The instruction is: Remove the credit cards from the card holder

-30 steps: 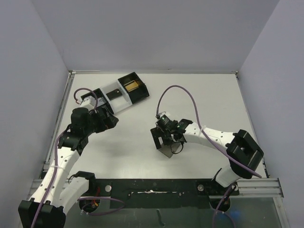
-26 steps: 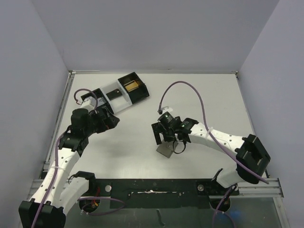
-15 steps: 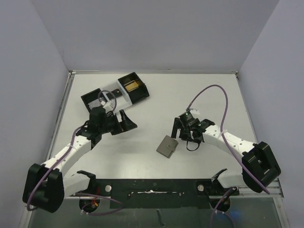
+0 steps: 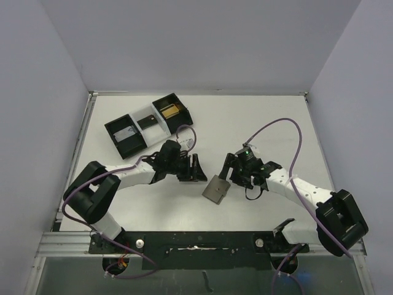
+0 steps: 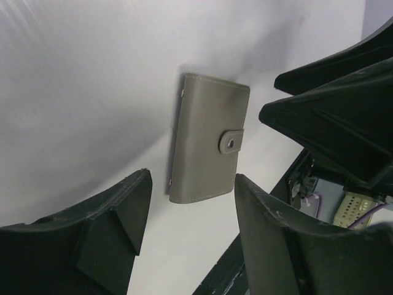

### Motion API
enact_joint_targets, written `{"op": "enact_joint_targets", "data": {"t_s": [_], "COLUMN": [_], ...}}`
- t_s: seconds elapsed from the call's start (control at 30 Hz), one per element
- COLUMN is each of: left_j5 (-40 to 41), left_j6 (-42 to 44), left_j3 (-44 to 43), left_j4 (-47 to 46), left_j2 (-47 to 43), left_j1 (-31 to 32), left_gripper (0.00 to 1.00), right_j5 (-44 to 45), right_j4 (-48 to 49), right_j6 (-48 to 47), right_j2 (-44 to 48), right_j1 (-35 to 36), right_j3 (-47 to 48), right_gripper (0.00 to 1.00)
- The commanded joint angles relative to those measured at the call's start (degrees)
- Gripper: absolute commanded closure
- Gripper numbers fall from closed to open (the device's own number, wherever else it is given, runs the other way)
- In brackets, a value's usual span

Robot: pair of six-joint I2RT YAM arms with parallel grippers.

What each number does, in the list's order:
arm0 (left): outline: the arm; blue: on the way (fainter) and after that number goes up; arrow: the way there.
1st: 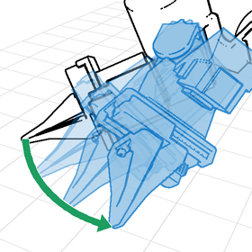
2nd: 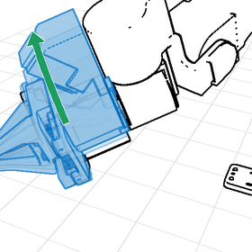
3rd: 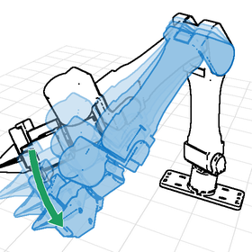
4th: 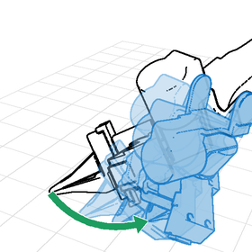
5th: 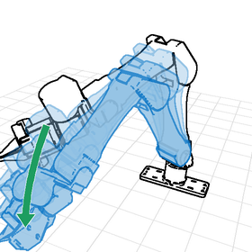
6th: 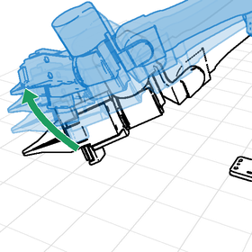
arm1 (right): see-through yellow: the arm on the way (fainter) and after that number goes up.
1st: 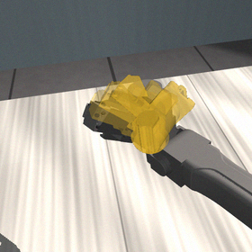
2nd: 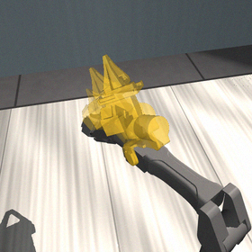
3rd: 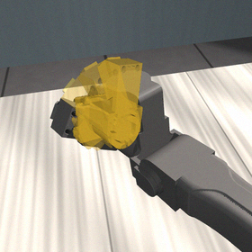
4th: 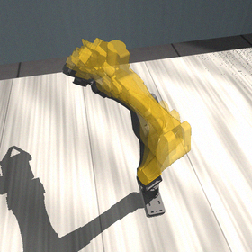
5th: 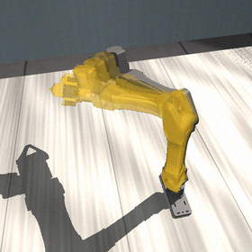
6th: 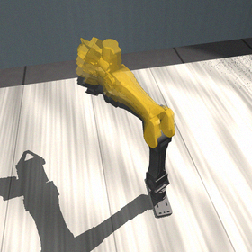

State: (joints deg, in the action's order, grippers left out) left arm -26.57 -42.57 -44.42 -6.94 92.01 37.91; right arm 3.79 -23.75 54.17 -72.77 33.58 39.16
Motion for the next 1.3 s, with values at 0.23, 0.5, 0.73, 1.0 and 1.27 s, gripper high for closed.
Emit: {"op": "enact_joint_targets", "data": {"t_s": [0.23, 0.5, 0.73, 1.0, 1.27], "left_j5": [-1.28, -1.28, 2.42, 15.98, 24.46], "left_j6": [-2.21, -6.22, -6.81, 0.84, 6.53], "left_j3": [3.77, 9.98, 15.45, 7.25, -13.66], "left_j4": [-10.93, -18.27, -14.45, 8.97, 19.54], "left_j2": [3.48, 2.53, -7.16, -21.15, -12.91], "left_j1": [5.35, 7.69, 7.16, -6.33, -20.67], "left_gripper": [0.53, 0.73, 0.64, 0.37, 0.34], "right_j5": [-7.97, -11.48, -6.32, 5.15, 9.49], "right_j4": [7.01, 7.9, 3.58, -5.25, -5.3], "right_j6": [-4.85, -9.14, -10.21, -10.17, -4.57], "right_j2": [-8.21, -13.47, -10.61, -0.27, 8.16], "right_j1": [1.57, 6.2, 7.11, 2.11, 2.01], "right_j3": [0.86, 5.99, 9.52, 11.91, 8.12], "right_gripper": [0.2, 0.22, 0.09, 0.02, 0.02]}}
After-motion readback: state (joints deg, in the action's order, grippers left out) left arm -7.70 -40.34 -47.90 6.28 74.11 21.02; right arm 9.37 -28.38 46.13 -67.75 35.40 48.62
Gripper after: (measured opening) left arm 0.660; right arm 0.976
